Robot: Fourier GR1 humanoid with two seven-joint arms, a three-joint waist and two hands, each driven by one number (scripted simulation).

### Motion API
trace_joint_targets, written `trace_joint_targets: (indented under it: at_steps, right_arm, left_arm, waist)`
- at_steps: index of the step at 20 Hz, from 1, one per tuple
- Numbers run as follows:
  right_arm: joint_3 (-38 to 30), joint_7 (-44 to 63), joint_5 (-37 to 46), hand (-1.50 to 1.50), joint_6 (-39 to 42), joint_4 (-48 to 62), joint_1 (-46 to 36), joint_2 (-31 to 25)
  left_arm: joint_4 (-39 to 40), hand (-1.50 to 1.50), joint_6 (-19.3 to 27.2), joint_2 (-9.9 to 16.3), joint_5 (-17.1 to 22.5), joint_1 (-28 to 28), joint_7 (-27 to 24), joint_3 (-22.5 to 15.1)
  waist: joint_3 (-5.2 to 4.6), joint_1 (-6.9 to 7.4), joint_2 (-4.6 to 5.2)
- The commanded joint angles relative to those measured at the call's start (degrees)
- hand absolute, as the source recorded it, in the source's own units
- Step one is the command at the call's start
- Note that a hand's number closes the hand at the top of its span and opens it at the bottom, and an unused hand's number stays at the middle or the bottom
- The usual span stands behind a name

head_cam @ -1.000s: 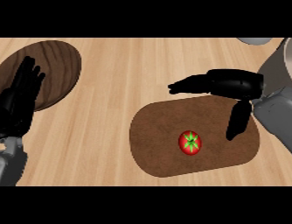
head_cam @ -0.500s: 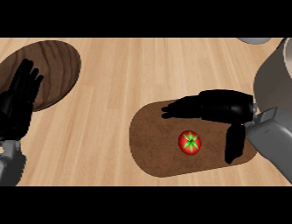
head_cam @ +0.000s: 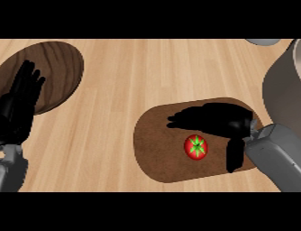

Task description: Pick the tomato from the cutting board and place it in the pot

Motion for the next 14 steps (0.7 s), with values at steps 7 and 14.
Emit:
trace_joint_targets:
  at_steps: [7, 14]
  right_arm:
    - [-1.93, -4.43, 10.22, -1.5, -0.2, 0.27, 4.86, 4.37]
    - [-4.61, -5.65, 15.7, -1.5, -2.33, 9.72, 1.01, 9.56]
  left_arm:
    - [-1.82, 0.0, -0.26, -1.98, -2.7, -0.62, 2.11, 1.51]
    - [-2.09, 0.0, -2.28, -3.2, -2.74, 1.86, -0.12, 2.63]
  waist:
    - [0.0, -0.04, -0.01]
    - [0.0, 0.21, 0.03]
